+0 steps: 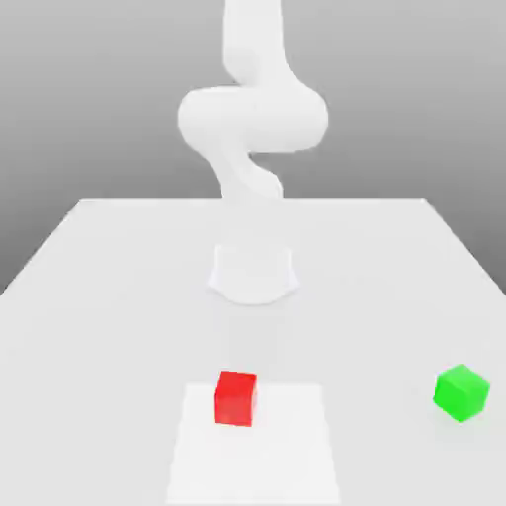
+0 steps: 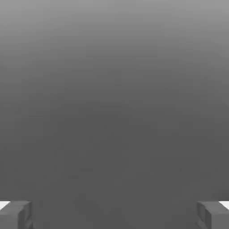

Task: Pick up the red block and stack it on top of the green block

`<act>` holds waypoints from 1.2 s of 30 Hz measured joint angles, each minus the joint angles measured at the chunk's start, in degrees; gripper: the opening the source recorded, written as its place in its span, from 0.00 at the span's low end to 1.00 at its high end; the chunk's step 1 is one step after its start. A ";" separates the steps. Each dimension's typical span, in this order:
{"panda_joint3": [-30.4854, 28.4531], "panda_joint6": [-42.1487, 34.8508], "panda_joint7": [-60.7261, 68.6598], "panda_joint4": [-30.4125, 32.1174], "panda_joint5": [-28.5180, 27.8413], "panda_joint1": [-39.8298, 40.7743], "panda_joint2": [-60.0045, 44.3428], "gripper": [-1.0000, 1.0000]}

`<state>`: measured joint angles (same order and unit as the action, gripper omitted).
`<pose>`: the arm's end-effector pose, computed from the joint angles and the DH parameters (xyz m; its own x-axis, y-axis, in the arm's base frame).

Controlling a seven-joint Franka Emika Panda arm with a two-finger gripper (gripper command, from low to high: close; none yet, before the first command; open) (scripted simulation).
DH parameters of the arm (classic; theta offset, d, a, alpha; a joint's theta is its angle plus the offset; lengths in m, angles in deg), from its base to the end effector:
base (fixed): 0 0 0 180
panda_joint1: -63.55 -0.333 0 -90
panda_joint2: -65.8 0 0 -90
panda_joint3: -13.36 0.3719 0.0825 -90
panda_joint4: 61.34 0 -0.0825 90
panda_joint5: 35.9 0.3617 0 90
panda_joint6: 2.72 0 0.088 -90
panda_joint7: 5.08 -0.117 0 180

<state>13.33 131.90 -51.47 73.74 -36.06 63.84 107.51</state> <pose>0.3234 -0.0019 0.6967 0.5147 -0.7257 0.4565 -0.5480 -0.6880 -0.4757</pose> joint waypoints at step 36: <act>0.10 32.88 -3.89 27.55 0.11 3.45 -46.56 0.00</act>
<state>13.44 164.78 -55.36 101.30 -35.95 67.29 60.95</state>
